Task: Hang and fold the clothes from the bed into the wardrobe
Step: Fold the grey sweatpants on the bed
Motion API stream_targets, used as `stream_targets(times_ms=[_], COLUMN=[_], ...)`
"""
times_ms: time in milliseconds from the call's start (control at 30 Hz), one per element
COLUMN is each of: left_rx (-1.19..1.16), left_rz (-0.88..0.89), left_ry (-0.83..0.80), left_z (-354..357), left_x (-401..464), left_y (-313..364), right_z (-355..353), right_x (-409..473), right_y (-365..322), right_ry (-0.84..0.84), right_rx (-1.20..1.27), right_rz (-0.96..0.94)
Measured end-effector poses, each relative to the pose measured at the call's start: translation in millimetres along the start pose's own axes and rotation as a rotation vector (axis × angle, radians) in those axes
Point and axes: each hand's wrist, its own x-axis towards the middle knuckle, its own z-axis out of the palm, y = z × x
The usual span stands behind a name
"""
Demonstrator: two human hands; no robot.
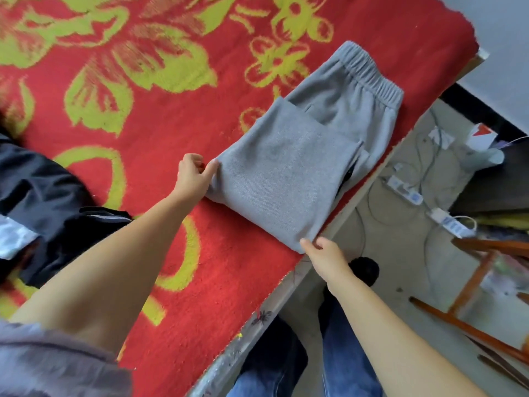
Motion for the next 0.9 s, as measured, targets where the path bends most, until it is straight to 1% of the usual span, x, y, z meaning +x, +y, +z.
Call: stream_targets(times_ms=[33, 67, 100, 133, 167, 200, 233, 267, 300, 333, 367, 400, 433, 500, 533, 567, 633, 700, 767, 800, 833, 900], left_rx=[-0.055, -0.033, 0.057, 0.150, 0.211, 0.232, 0.219, 0.176, 0.098, 0.002, -0.089, -0.163, -0.212, -0.280, -0.307, -0.325, -0.320, -0.284, -0.184, -0.109, -0.057, -0.064], left_rz=[-0.056, -0.091, -0.100, -0.099, -0.096, -0.103, -0.119, -0.141, -0.176, -0.212, -0.234, -0.237, -0.232, -0.225, -0.229, -0.233, -0.254, -0.320, -0.422, -0.447, -0.450, -0.401], left_ry=[-0.092, -0.182, -0.249, -0.284, -0.293, -0.297, -0.308, -0.330, -0.358, -0.388, -0.406, -0.414, -0.412, -0.407, -0.412, -0.416, -0.419, -0.448, -0.540, -0.603, -0.651, -0.666], left_z=[-2, -2, -2, 0, 0, 0, 1, 0, -1, -2, -2, -2, -2, -1, -1, -1, -5, -16, -36, -47, -58, -72], left_x=[-1, -2, -2, -2, -2, -1, -1, -1, -3, -5, -8, -11, -14, -18, -19, -21, -24, -28, -34, -38, -39, -34], left_y=[5, 9, 13, 16, 19, 22, 23, 24, 25, 25, 26, 27, 29, 33, 36, 39, 47, 54, 69, 79, 92, 122], right_z=[-5, -11, -17, -22, -26, -27, -24, -17, -8, 3, 16, 28, 35, 38, 36, 33, 22, 6, -14, -25, -36, -62], right_x=[-4, -6, -9, -13, -17, -20, -23, -26, -29, -27, -22, -15, -6, 10, 14, 16, 17, 3, -16, -30, -42, -57], right_y=[-4, -9, -17, -28, -37, -44, -51, -56, -60, -60, -56, -48, -41, -28, -26, -29, -42, -60, -74, -81, -88, -107], right_ry=[-0.085, -0.160, -0.200, -0.186, -0.100, 0.057, 0.228, 0.333, 0.328, 0.250, 0.141, 0.075, 0.073, 0.172, 0.208, 0.223, 0.175, 0.058, -0.137, -0.248, -0.342, -0.459], right_rx=[-0.044, -0.127, -0.286, -0.506, -0.725, -0.893, -0.927, -0.838, -0.767, -0.802, -0.913, -1.041, -1.118, -1.115, -1.094, -1.072, -1.006, -0.981, -0.947, -0.871, -0.772, -0.615], right_rz=[0.048, 0.092, 0.110, 0.084, 0.013, -0.119, -0.316, -0.541, -0.698, -0.750, -0.696, -0.600, -0.529, -0.467, -0.478, -0.499, -0.520, -0.529, -0.516, -0.484, -0.456, -0.469])
